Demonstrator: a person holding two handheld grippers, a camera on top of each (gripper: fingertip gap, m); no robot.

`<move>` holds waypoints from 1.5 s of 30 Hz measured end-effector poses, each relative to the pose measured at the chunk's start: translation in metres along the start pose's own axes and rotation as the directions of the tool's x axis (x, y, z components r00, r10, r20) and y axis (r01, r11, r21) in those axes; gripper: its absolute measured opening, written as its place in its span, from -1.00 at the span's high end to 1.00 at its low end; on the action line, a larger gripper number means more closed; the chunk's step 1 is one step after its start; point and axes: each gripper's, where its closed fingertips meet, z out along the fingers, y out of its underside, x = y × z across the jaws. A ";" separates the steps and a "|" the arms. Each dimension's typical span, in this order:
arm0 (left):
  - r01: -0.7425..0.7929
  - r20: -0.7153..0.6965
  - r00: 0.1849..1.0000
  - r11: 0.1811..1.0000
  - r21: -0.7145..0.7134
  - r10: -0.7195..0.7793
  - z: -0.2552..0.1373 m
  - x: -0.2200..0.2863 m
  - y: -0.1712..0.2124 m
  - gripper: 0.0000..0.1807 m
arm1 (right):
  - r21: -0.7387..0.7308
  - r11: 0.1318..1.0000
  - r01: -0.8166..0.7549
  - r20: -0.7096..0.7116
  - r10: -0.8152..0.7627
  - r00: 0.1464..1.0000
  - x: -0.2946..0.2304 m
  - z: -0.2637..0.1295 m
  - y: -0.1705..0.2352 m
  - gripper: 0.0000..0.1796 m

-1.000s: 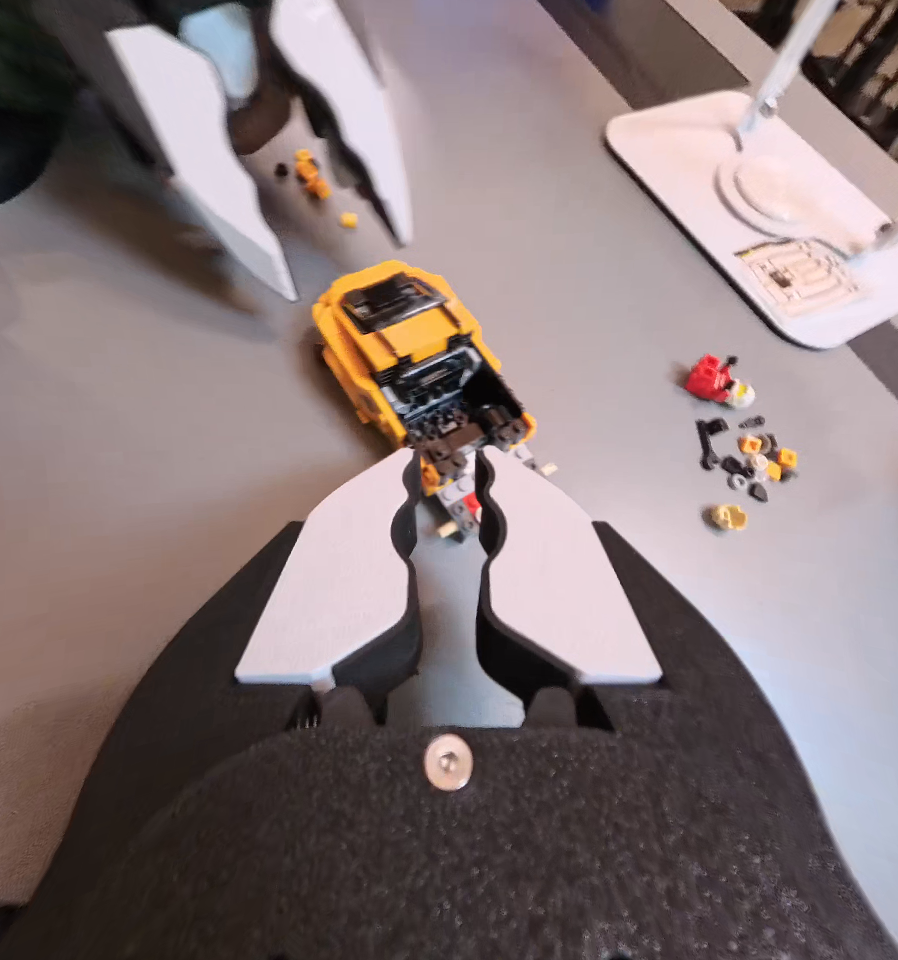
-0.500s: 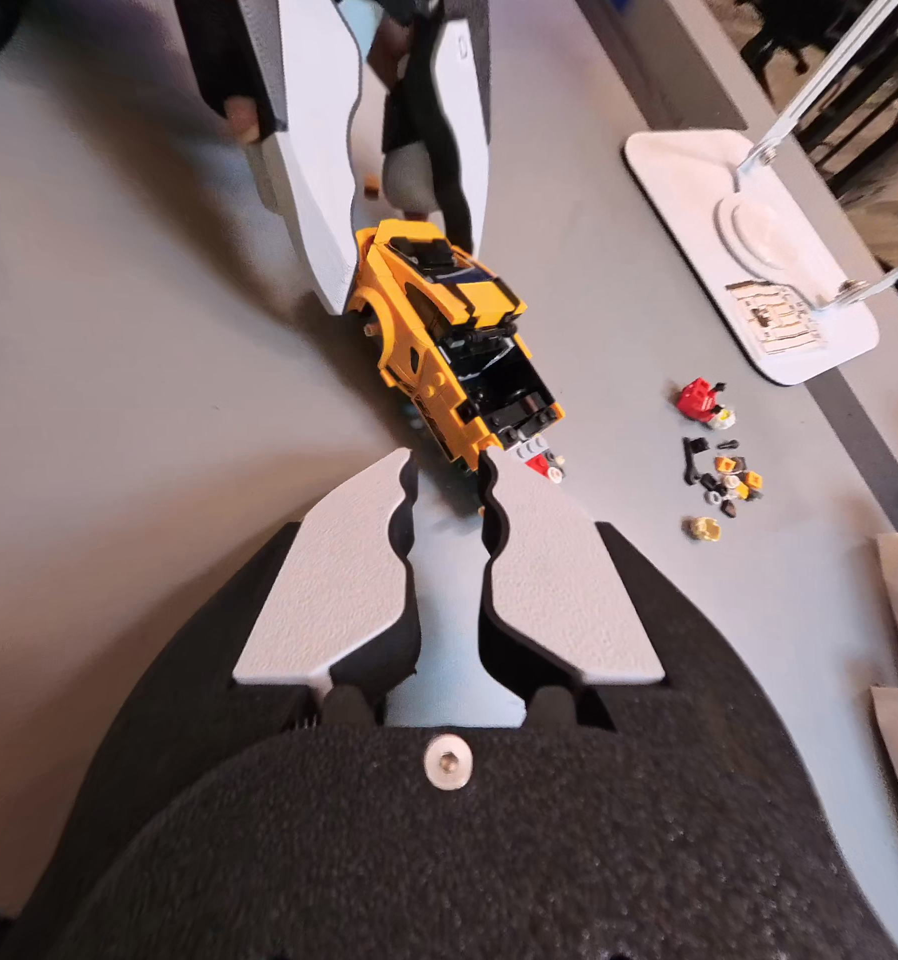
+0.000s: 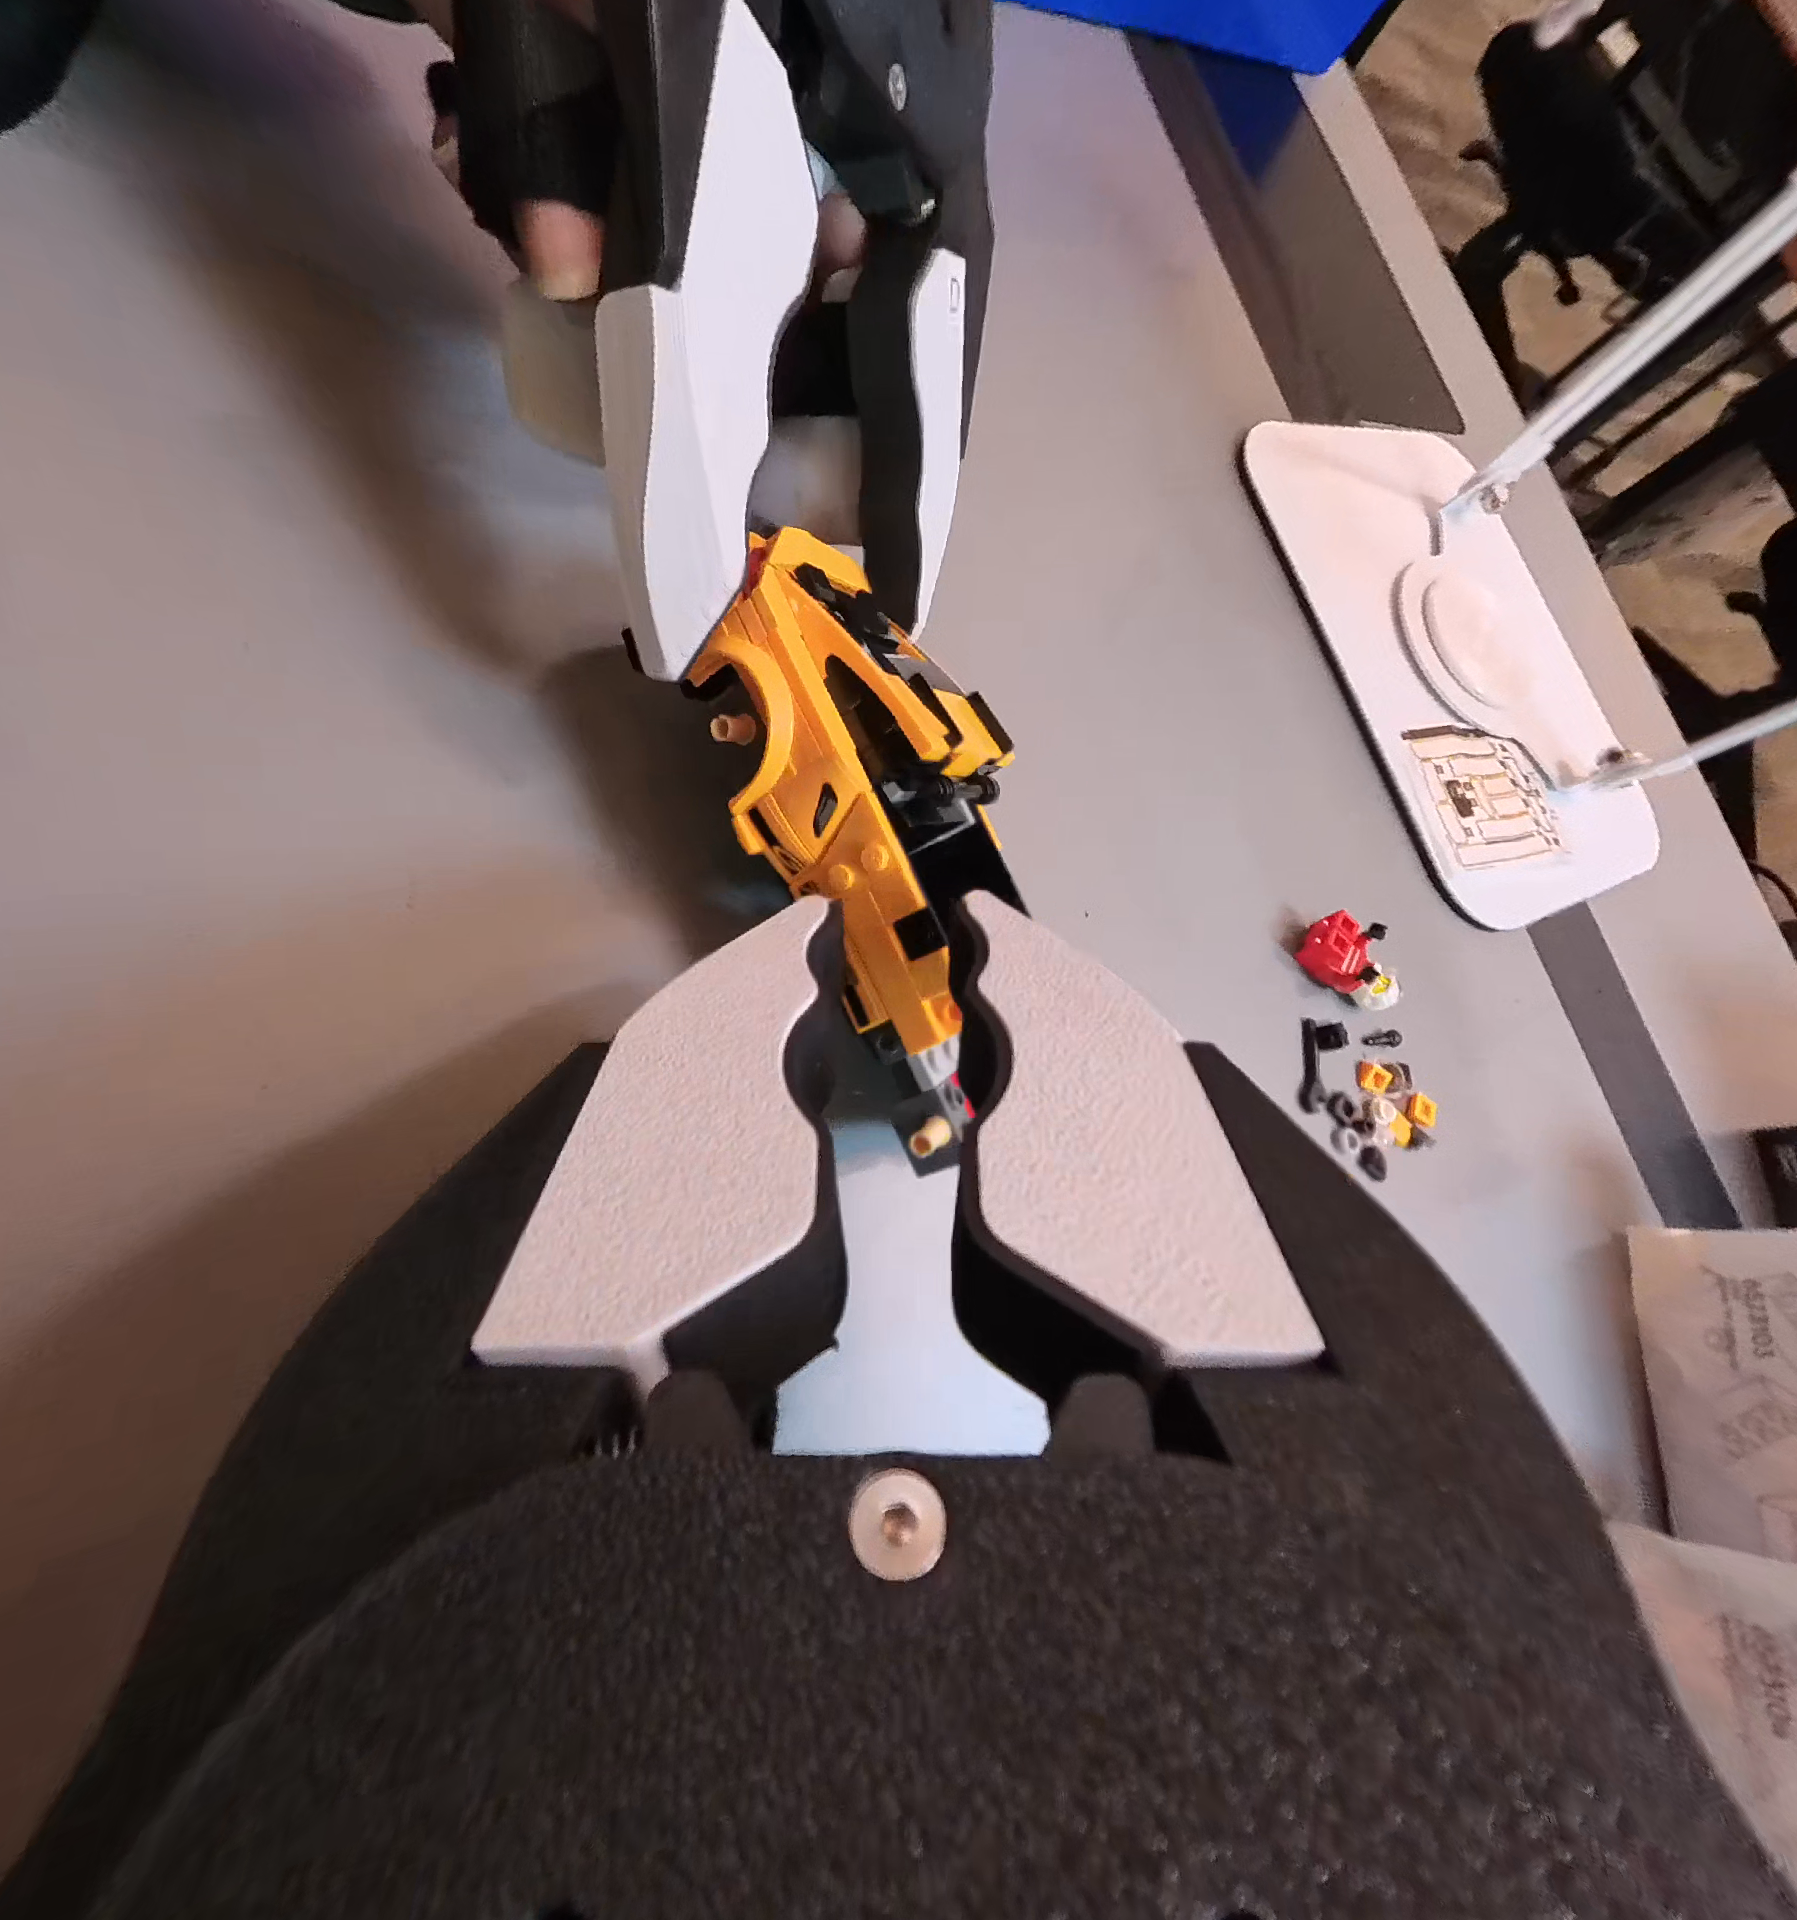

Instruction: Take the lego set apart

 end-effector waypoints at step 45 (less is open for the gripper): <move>-0.098 0.069 0.992 0.994 -0.046 0.101 -0.002 -0.002 0.008 0.19 | -0.046 0.984 0.174 0.081 -0.170 0.982 -0.011 0.009 -0.002 0.90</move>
